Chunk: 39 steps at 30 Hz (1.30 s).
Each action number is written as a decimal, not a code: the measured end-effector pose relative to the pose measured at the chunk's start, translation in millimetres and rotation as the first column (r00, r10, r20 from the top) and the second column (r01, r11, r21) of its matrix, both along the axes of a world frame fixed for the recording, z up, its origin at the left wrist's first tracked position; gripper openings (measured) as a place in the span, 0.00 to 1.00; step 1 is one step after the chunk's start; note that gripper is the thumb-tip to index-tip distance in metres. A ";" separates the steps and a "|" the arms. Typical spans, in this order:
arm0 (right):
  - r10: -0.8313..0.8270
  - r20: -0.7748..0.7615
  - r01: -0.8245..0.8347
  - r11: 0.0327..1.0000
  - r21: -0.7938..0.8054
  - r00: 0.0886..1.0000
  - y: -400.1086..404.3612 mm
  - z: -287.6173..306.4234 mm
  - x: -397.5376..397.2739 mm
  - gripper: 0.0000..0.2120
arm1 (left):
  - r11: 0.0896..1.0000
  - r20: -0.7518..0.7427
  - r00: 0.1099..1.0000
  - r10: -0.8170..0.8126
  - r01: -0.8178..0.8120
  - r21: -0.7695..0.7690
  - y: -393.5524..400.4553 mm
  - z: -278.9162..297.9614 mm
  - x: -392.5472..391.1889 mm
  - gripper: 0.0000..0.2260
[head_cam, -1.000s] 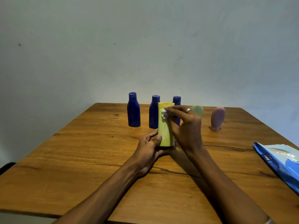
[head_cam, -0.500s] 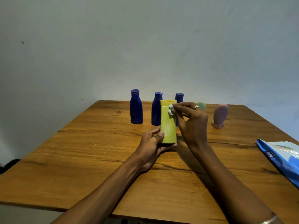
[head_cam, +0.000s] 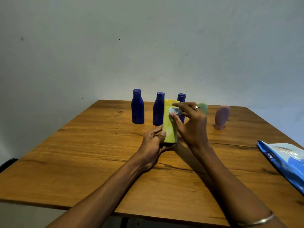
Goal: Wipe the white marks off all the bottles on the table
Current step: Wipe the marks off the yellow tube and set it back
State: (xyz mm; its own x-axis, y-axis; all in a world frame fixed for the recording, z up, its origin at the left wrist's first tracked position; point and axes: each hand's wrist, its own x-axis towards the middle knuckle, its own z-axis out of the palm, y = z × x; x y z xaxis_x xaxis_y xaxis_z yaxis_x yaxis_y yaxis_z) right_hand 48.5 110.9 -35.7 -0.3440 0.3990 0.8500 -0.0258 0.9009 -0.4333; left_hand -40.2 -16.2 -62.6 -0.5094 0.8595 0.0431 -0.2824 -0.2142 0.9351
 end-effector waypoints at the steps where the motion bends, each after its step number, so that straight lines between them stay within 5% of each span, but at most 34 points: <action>1: -0.025 -0.046 0.024 0.999 -0.026 0.999 1.9 0.3 0.0 0.16 | 1.000 -0.027 1.000 -0.008 0.008 -0.002 0.2 -0.2 0.7 0.16; 6: -0.037 -0.023 0.037 0.999 0.015 0.999 -3.3 -1.3 -3.4 0.13 | 1.000 -0.017 1.000 0.010 -0.010 -0.010 -0.1 -1.0 -0.2 0.14; 13: 0.102 0.328 -0.120 0.992 0.035 0.939 -11.9 -2.9 -9.8 0.12 | 0.997 0.091 0.993 0.075 -0.075 0.001 1.7 -0.6 -5.6 0.14; 22: -0.061 0.024 0.062 0.997 -0.056 0.998 -7.3 4.5 -4.9 0.12 | 0.999 -0.087 0.996 -0.016 0.013 -0.036 3.0 -6.6 -3.1 0.16; 31: -0.013 0.418 0.032 0.999 -0.039 0.908 -21.3 3.5 -9.6 0.13 | 0.997 0.139 0.988 0.067 -0.070 0.018 2.8 -1.2 -7.3 0.14; 39: 0.124 0.567 -0.062 0.990 -0.127 0.814 -23.7 5.8 -5.8 0.11 | 0.991 0.351 0.932 0.090 -0.119 0.062 2.0 2.0 -9.6 0.17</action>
State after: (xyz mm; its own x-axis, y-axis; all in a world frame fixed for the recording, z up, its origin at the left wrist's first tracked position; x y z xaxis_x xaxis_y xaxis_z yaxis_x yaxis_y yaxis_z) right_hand 42.7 87.2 -29.9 -0.7954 0.4104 0.4460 0.1731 0.8590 -0.4817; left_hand -49.8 -14.2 -60.7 -0.5917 0.8017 -0.0852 -0.5575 -0.3305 0.7615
